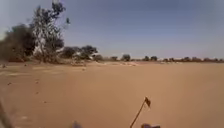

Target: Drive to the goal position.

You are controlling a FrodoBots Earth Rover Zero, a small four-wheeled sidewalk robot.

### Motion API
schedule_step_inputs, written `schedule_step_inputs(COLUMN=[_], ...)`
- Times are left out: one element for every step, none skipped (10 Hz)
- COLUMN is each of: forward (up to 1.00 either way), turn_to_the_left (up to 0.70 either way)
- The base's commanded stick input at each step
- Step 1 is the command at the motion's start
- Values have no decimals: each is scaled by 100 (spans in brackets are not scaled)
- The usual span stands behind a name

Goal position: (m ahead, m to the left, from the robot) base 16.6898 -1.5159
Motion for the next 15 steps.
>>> schedule_step_inputs(forward=[50,50,50,50,50,50,50,50,50,50,50,50,50,50,50], turn_to_the_left=[0,0,0,0,0,0,0,0,0,0,0,0,0,0,0])
